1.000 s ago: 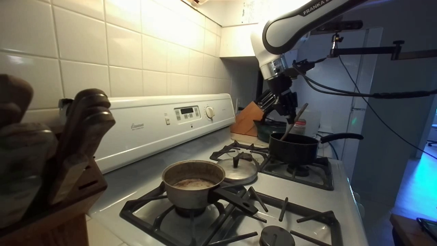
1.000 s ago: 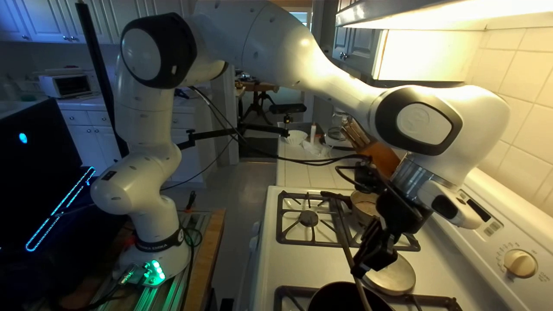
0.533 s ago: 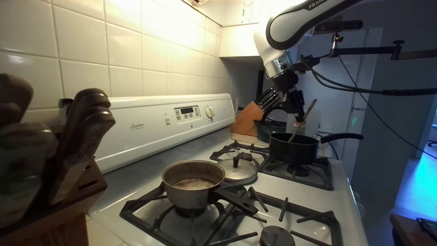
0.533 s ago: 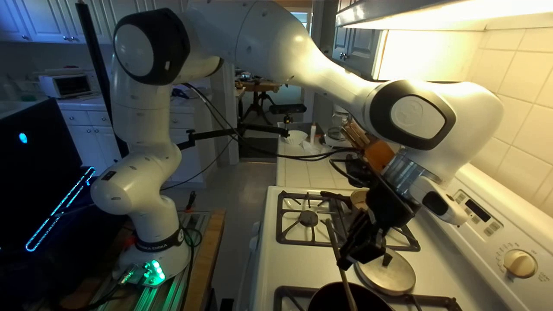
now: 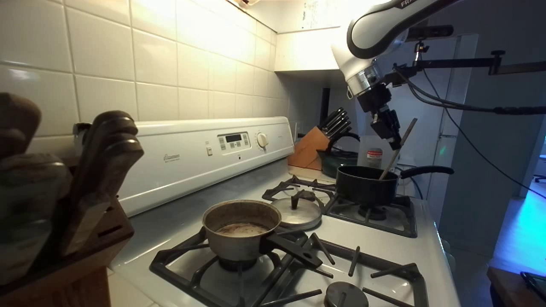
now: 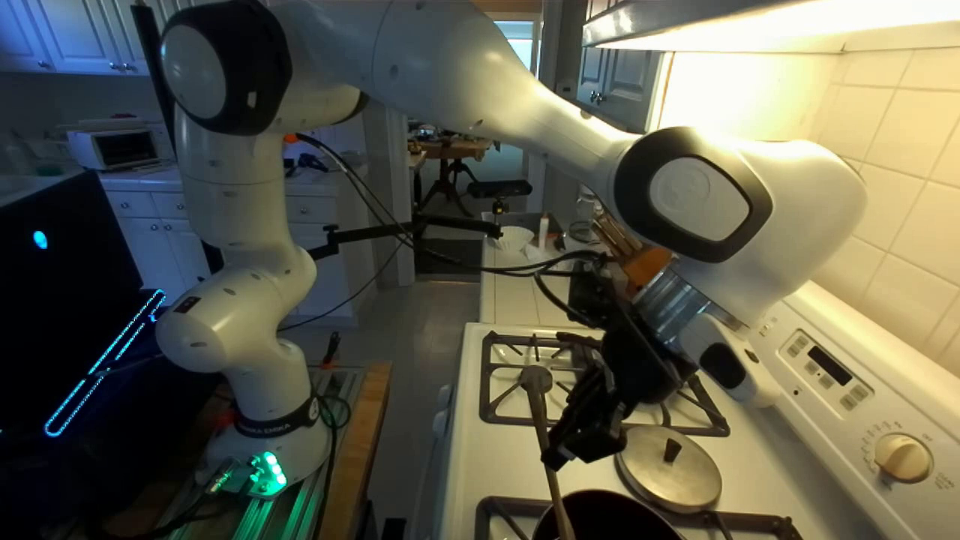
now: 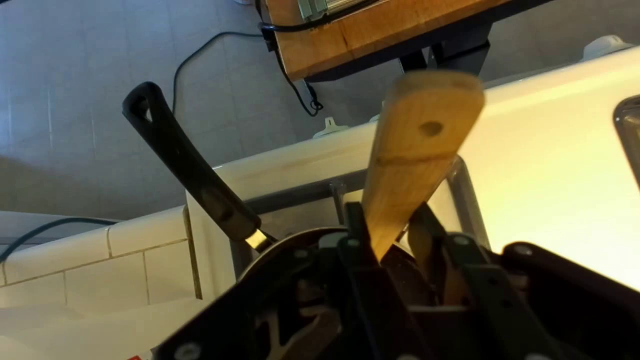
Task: Pick up the wooden spoon, then move it around in the pot and then place it on the counter
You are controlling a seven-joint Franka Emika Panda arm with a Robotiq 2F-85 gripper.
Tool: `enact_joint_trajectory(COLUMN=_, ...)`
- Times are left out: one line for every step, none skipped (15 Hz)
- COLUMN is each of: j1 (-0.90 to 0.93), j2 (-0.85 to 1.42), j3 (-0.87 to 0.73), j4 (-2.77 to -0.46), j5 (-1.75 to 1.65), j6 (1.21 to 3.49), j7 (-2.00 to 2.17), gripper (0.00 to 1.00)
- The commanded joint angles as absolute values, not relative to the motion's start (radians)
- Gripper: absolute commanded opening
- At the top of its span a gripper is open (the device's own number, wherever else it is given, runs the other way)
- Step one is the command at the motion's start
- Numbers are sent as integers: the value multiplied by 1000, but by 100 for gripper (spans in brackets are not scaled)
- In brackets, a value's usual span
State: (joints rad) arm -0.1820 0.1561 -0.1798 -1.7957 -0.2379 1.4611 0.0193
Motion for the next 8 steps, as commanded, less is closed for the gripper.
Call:
enact_joint_trajectory(j1=-205, j2=151, j3=-199, j4=-1792, j5=-213, j6=1467, j7=34, gripper=7)
enact_joint_trajectory(j1=-209, j2=162, j3=-202, j4=-1780, j5=-209, j6=1471, j7=39, gripper=7)
enact_joint_trajectory(j1=-211, j2=168, j3=-205, j4=-1775, j5=-209, j6=1480, j7=46, gripper=7)
enact_joint_trajectory(j1=-212, j2=178, j3=-206, j4=-1766, j5=-206, j6=1498, j7=60, gripper=7)
enact_joint_trajectory(j1=-212, j2=189, j3=-206, j4=-1756, j5=-205, j6=1503, j7=67, gripper=7)
enact_joint_trajectory(j1=-210, j2=201, j3=-204, j4=-1744, j5=-203, j6=1518, j7=80, gripper=7)
enact_joint_trajectory(j1=-208, j2=213, j3=-202, j4=-1731, j5=-201, j6=1526, j7=90, gripper=7)
enact_joint_trajectory(j1=-204, j2=227, j3=-198, j4=-1716, j5=-195, j6=1537, j7=98, gripper=7)
